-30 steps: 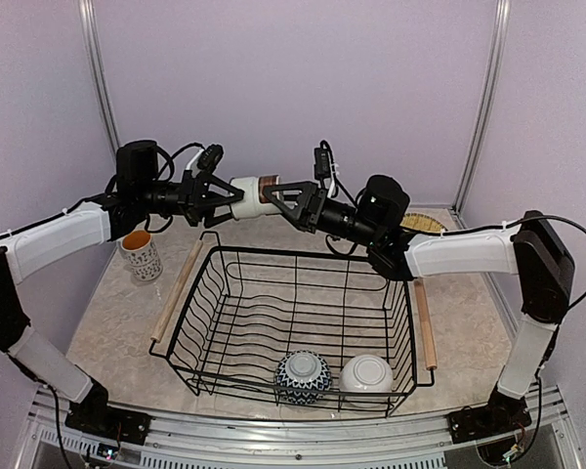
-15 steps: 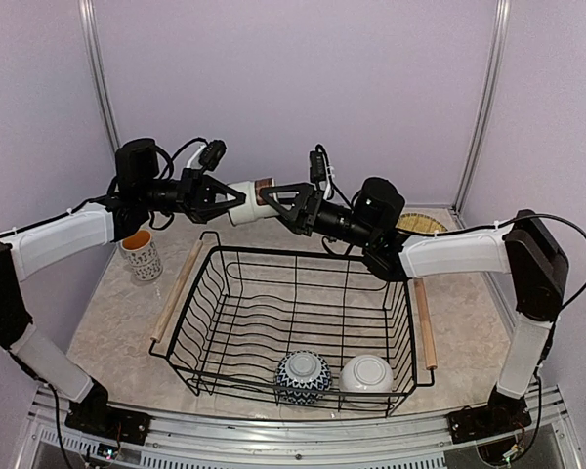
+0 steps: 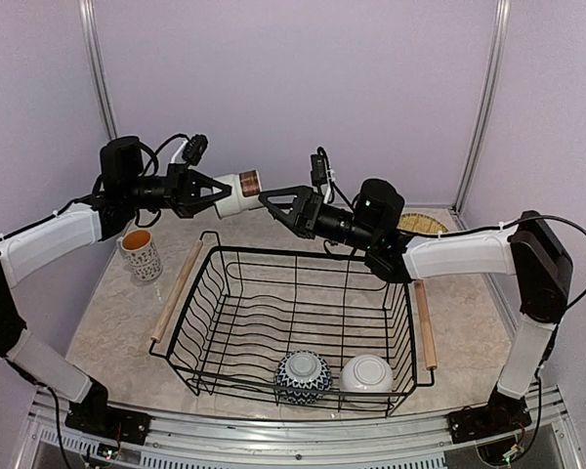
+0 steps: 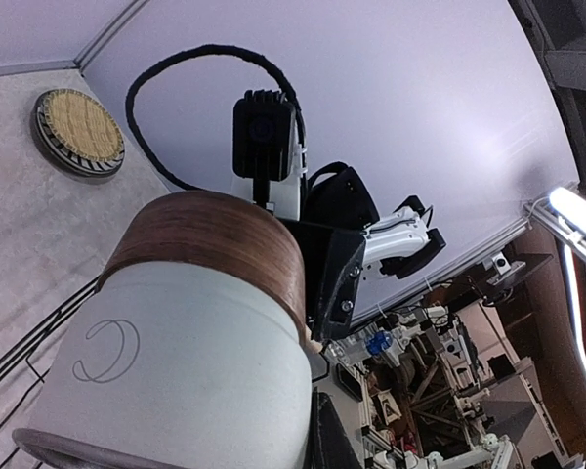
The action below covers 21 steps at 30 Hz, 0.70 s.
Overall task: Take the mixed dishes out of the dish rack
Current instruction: Pass from the right arm to the left, then place the cup at the center of the board.
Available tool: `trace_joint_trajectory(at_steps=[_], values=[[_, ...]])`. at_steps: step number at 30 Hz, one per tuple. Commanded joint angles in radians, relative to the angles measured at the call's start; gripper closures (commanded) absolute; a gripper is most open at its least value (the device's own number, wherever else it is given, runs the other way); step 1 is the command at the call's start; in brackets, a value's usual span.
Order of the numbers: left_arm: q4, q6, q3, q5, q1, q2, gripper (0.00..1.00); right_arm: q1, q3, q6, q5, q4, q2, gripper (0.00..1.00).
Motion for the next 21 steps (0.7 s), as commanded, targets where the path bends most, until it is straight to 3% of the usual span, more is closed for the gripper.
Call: trace_joint_trajectory(at_steps=[1,3,8,11,14,21], values=[[-0.124,0.126,0.015,-0.075,0.028,-0.087,1.0,0.003,-0.026,-0.056,0.037,-0.079,-0.061,0.0],[-0.246,0.204,0.035,-0.178,0.034,-0.112,1.0,0.004,-0.027,-0.068,0.046,-0.108,-0.07,0.0],[-0.592,0.354,0.109,-0.744,0.036,-0.149,1.0,0.004,-0.033,-0.103,0.075,-0.184,-0.093,0.0],[-0.761,0.39,0.199,-0.948,0.041,-0.117,1.0,0.004,-0.039,-0.112,0.089,-0.208,-0.103,0.0],[-0.88,0.399,0.276,-1.049,0.057,-0.049,1.0,0.004,-0.043,-0.116,0.094,-0.22,-0.107,0.0],[-1.119,0.427,0.458,-1.065,0.095,0.171,1.0,0.003,-0.051,-0.128,0.107,-0.247,-0.125,0.0]])
